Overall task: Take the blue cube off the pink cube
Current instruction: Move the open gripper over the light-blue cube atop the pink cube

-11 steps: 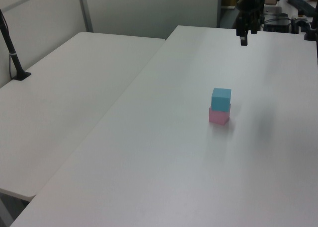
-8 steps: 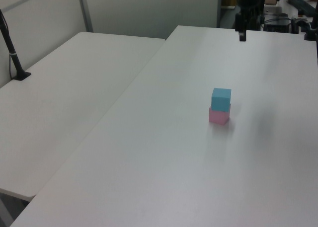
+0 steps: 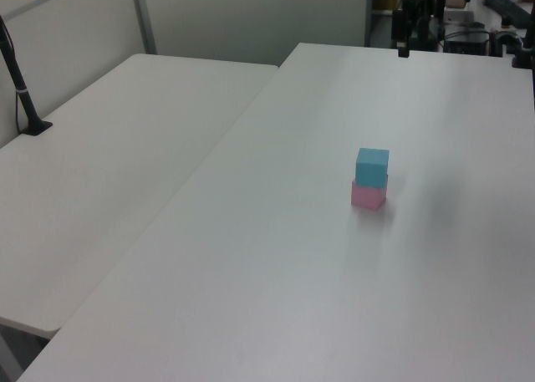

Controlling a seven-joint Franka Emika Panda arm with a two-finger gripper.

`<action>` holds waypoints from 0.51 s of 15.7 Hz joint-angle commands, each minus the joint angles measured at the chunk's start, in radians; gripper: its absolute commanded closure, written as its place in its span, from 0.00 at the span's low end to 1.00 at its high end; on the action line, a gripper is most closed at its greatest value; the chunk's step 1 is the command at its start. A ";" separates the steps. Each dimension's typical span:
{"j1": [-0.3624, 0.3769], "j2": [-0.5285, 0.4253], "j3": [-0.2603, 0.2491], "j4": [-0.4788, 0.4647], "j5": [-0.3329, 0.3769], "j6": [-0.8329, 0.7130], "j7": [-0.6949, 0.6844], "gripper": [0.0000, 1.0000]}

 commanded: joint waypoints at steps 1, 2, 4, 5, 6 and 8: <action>0.075 0.073 0.001 0.037 0.004 0.004 -0.011 0.00; 0.099 0.086 0.001 0.037 0.004 0.015 -0.009 0.00; 0.177 0.145 0.001 0.031 0.004 0.053 0.003 0.00; 0.198 0.165 0.001 0.027 0.004 0.058 0.003 0.00; 0.215 0.189 0.001 0.021 0.004 0.073 0.004 0.00; 0.237 0.231 0.001 0.009 0.004 0.122 0.014 0.00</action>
